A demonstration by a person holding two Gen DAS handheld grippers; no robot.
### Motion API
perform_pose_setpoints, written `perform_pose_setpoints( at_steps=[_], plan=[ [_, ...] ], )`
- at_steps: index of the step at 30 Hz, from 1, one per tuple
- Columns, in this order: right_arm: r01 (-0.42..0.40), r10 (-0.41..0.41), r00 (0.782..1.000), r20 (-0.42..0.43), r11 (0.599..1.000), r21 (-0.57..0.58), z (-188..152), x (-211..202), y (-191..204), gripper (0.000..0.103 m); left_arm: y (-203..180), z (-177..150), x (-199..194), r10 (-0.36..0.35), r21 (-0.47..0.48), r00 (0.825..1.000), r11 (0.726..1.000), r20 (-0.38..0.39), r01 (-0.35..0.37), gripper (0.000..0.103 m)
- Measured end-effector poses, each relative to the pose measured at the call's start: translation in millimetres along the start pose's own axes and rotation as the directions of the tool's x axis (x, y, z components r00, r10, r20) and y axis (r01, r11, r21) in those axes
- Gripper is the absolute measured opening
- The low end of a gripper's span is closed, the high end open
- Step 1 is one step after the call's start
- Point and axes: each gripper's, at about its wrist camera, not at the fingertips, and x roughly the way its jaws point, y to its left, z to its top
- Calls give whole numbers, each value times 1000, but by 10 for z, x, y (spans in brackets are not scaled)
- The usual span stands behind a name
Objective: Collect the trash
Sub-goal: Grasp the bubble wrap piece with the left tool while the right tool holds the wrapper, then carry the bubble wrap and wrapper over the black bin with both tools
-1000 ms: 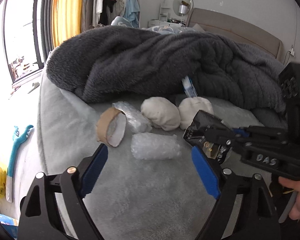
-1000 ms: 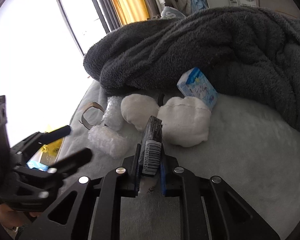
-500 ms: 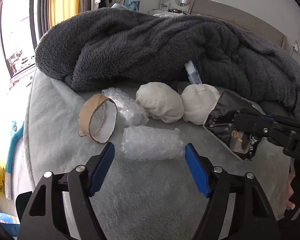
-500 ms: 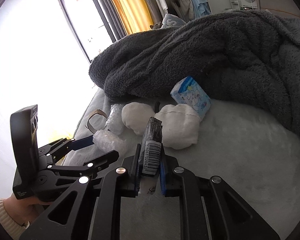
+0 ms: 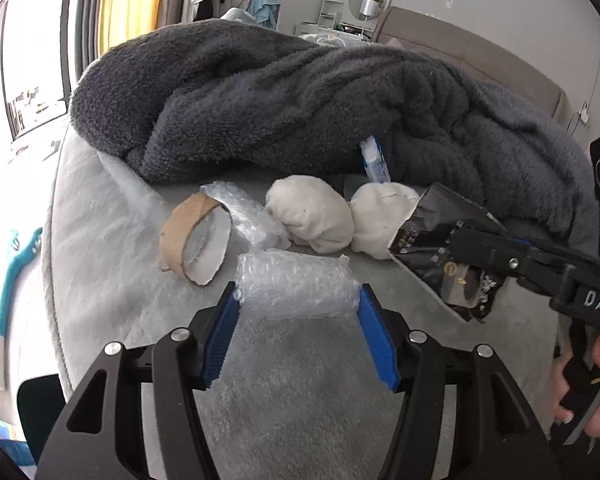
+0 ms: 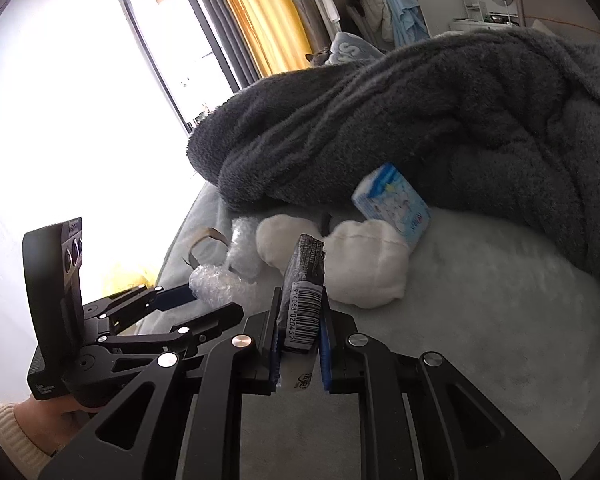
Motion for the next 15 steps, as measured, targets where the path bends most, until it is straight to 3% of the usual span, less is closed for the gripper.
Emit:
perform_pose_setpoints(
  at_steps=[8, 15],
  plan=[
    [-8, 8, 1000, 5, 1000, -15, 70, 94, 210, 15, 185, 39, -325, 1, -26, 997, 1000, 73, 1, 62],
    [-29, 29, 999, 20, 999, -41, 163, 202, 511, 15, 412, 55, -567, 43, -42, 993, 998, 113, -38, 62]
  ],
)
